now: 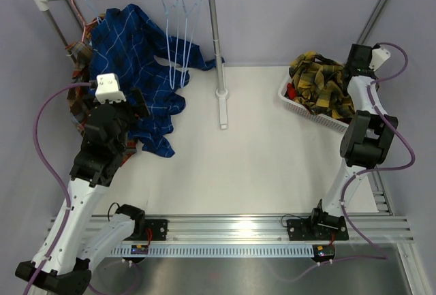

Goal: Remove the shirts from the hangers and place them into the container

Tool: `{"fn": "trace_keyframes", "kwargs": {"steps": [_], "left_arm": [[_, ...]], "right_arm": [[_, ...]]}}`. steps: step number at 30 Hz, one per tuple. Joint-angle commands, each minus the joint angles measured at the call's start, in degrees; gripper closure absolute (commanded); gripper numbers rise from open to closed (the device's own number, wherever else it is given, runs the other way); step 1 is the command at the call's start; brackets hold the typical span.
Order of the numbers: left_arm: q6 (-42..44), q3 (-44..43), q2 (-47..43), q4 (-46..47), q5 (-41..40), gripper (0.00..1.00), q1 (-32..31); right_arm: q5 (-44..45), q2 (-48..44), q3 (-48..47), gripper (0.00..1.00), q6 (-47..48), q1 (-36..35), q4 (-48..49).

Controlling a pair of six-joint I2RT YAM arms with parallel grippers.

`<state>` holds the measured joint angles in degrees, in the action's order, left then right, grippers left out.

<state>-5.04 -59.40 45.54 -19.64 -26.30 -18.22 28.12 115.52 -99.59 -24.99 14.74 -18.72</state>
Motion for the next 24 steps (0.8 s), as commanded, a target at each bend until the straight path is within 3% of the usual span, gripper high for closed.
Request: {"fn": "trace_keyframes", "kwargs": {"steps": [1, 13, 18, 24], "left_arm": [[-1.2, 0.0, -0.1, 3.0, 0.9, 0.01, 0.4], [-1.4, 0.0, -0.5, 2.9, 1.4, 0.01, 0.4], [-1.3, 0.0, -0.6, 2.9, 1.4, 0.01, 0.4], [-1.4, -0.2, -0.8, 2.9, 1.4, 0.01, 0.5]], "right_arm": [[-3.3, -3.8, 1.1, 1.00, 1.6, -3.7, -1.8], [-13.8, 5.3, -1.0, 1.00, -5.1, -3.5, -17.0], [-17.0, 12.4, -7.4, 1.00, -4.0, -3.1, -24.0], [-18.5, 16.5, -13.1, 0.91, -2.3, -2.6, -28.1]]}}
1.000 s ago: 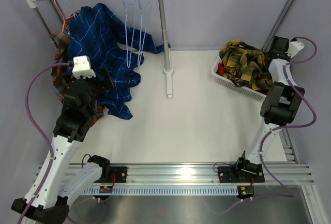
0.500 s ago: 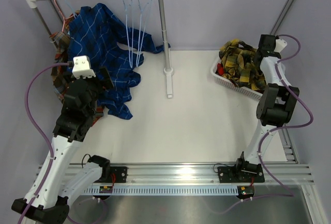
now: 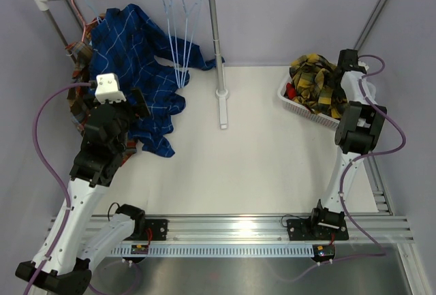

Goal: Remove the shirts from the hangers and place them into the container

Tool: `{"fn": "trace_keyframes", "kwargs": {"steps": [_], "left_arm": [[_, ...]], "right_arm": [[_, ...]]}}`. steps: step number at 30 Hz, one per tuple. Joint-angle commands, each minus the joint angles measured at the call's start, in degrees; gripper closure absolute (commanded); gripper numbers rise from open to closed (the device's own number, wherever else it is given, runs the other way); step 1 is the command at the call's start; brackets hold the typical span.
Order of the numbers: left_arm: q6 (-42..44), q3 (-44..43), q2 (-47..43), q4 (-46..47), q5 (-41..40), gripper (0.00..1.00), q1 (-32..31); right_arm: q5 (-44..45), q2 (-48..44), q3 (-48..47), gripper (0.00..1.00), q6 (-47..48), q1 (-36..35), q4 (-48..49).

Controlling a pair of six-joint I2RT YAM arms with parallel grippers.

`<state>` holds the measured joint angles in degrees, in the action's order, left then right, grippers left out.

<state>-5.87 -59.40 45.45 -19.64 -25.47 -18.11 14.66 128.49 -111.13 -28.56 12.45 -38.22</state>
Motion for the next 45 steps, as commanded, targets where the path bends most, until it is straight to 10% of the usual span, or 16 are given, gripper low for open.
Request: {"fn": "trace_keyframes", "kwargs": {"steps": [1, 21, 30, 45], "left_arm": [[-0.5, -0.1, -0.7, 2.9, 0.6, 0.01, 0.4], [-0.6, -0.1, -1.7, 2.9, 0.1, 0.01, 1.2], [-0.2, -2.1, -2.9, 1.5, 0.1, 0.01, 1.4], [-1.1, -10.6, -13.7, -18.7, -0.9, 0.01, 1.4]], "right_arm": [[-5.0, 4.0, -2.2, 0.89, 1.8, -0.1, -9.9], [1.2, -23.1, 3.6, 0.46, 5.7, -0.1, -3.8], [-0.9, -40.3, 7.4, 0.05, 6.8, -0.1, -2.6], [-6.5, -81.7, 22.3, 0.01, 12.2, -0.1, 0.5]]}}
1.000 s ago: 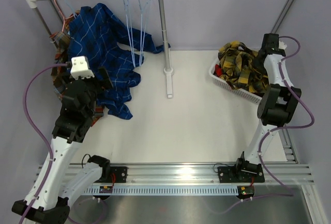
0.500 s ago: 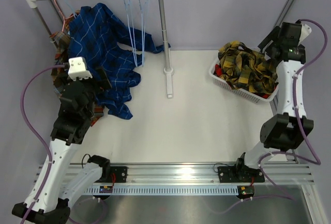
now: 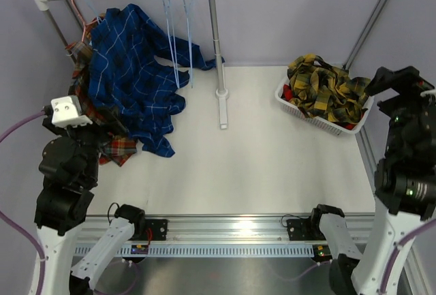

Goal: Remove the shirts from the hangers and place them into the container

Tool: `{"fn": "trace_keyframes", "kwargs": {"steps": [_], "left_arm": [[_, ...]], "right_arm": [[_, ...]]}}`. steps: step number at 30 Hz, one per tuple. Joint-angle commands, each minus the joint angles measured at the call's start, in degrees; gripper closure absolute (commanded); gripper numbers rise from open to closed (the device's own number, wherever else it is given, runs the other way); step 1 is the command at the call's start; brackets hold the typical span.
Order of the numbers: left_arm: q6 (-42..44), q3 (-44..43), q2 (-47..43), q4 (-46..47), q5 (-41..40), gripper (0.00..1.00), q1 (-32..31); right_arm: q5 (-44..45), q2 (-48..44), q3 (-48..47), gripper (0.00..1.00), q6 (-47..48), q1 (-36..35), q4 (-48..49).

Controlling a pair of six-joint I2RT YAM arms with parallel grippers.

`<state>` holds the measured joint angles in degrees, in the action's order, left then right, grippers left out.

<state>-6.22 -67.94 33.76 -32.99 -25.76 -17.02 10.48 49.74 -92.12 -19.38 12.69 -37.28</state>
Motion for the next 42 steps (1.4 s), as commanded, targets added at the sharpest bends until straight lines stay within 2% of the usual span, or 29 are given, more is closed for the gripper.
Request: {"fn": "trace_keyframes", "kwargs": {"steps": [1, 10, 19, 27, 42], "left_arm": [[-1.0, -2.0, -2.9, -6.3, -0.4, 0.01, 0.3], [-4.0, 0.3, -13.3, -16.0, 3.7, 0.01, 0.3], [-7.0, 5.4, -19.0, -20.1, 6.3, 0.01, 0.3], [-7.9, 9.7, -21.5, -20.6, 7.2, 0.01, 0.3], [-7.6, 9.7, -21.6, -21.1, 7.5, 0.01, 0.3]], "right_arm": [[-2.7, -6.7, 5.4, 0.00, 2.9, -0.4, -0.3], [-9.8, -24.5, 17.8, 0.00, 3.6, -1.9, 0.4], [-11.1, -34.2, 28.1, 0.01, 3.4, -8.3, 3.4], [-10.8, -35.7, 29.4, 0.01, 4.0, -9.4, 4.2], [-10.7, -34.8, 28.7, 0.00, 3.9, -9.6, 4.1]]}}
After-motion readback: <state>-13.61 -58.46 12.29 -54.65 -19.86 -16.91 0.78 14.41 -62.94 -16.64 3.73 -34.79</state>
